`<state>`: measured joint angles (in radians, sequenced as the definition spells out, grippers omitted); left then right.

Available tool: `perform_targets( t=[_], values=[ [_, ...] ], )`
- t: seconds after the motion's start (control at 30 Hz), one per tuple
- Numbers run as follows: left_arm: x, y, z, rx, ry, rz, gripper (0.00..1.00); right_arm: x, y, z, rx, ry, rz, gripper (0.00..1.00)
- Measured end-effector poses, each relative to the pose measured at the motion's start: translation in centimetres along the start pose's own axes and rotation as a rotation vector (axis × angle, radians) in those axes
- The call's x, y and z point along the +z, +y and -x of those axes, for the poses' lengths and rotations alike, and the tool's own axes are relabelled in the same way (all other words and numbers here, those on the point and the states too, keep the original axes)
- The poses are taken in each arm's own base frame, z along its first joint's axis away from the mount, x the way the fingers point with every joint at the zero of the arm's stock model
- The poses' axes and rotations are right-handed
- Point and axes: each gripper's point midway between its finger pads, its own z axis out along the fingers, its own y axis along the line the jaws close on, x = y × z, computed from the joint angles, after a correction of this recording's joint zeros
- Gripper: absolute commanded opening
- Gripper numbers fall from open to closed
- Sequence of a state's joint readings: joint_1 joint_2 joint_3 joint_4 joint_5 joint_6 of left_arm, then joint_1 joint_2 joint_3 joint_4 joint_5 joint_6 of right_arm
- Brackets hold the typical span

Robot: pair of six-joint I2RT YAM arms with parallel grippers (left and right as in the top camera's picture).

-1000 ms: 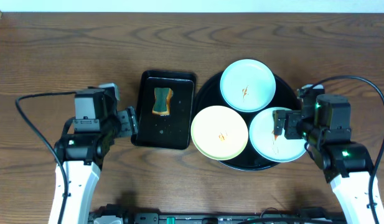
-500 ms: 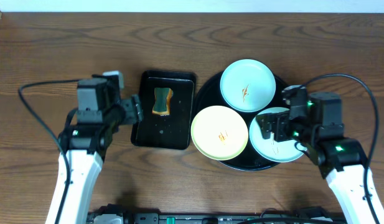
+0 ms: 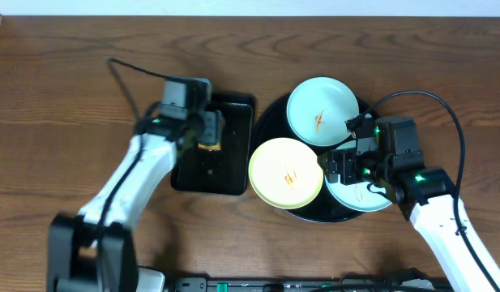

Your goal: Clean dirty plates on tray and stack at the side

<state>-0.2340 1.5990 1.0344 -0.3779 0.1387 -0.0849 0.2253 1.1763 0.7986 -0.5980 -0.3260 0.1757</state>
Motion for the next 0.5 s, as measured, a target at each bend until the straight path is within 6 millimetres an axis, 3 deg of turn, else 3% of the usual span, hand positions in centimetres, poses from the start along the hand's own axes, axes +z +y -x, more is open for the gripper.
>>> perform_targets(
  t=[0.23,0.5],
  values=[
    [4.8,0.2,-2.7,0.027,0.109,0.04,0.55,0.0,0.0,0.0,0.001,0.0,0.0,0.86],
    [5.5,0.7,-2.6,0.028,0.103,0.065,0.55,0.0,0.0,0.0,0.001,-0.001,0.0,0.86]
  ],
)
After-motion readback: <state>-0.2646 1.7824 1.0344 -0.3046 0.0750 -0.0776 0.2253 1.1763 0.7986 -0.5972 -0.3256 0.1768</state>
